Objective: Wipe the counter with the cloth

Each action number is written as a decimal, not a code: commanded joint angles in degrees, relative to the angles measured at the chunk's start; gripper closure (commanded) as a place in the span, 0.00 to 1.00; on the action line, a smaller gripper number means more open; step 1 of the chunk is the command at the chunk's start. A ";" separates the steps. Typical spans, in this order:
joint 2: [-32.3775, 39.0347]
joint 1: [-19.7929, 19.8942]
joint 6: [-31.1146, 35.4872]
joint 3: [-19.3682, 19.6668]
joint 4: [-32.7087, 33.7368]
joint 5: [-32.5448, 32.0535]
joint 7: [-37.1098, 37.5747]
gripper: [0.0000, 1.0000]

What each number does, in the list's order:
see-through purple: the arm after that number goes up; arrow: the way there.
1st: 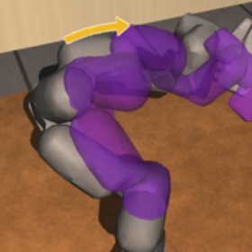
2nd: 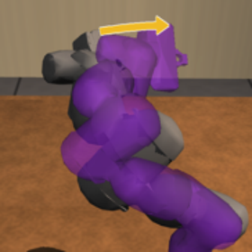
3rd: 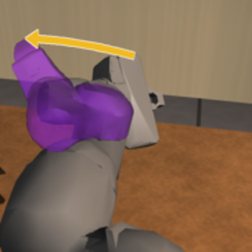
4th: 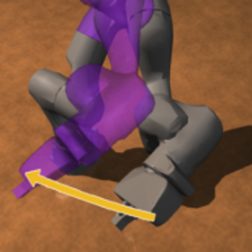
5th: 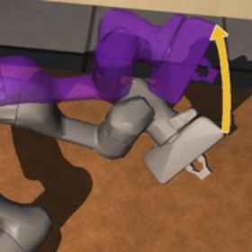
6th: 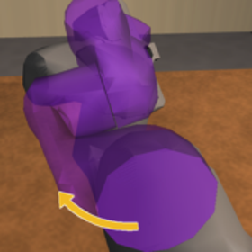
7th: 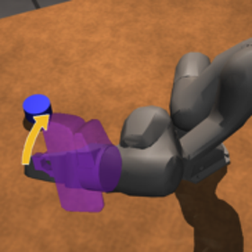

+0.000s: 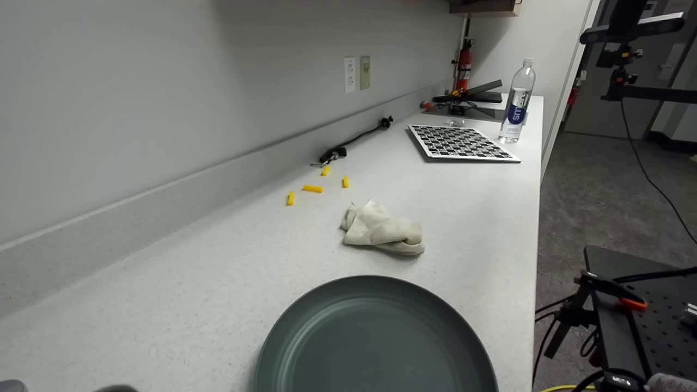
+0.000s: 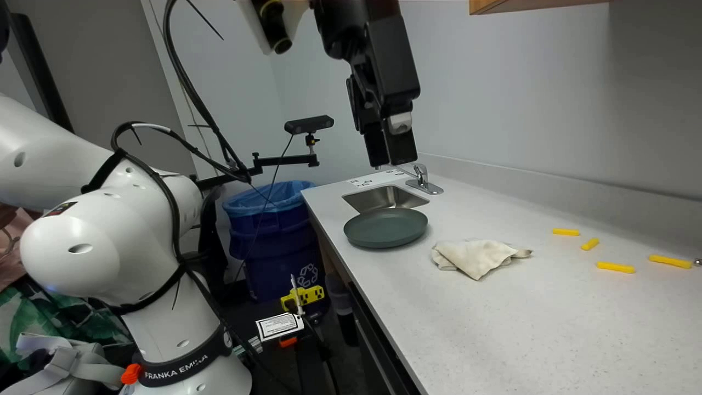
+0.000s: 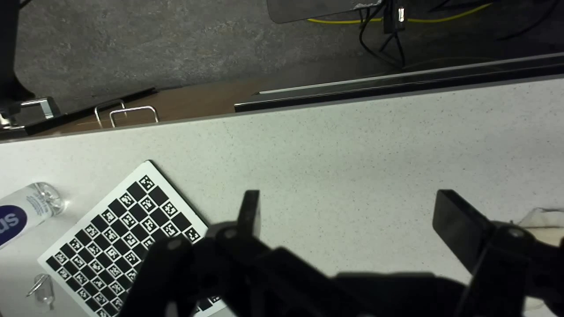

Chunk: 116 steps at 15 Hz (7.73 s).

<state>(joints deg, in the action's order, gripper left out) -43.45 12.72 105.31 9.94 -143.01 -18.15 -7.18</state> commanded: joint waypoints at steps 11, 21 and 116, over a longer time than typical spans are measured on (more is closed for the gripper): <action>0.50 -6.46 1.43 -1.17 -1.50 4.89 -1.10 0.00; 8.04 -12.98 10.75 -2.28 -1.92 15.88 -2.15 0.00; 57.03 -9.97 51.46 -8.03 12.53 23.21 5.07 0.97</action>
<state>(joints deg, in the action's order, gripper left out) 14.19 4.64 155.75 3.39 -129.68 6.02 -4.50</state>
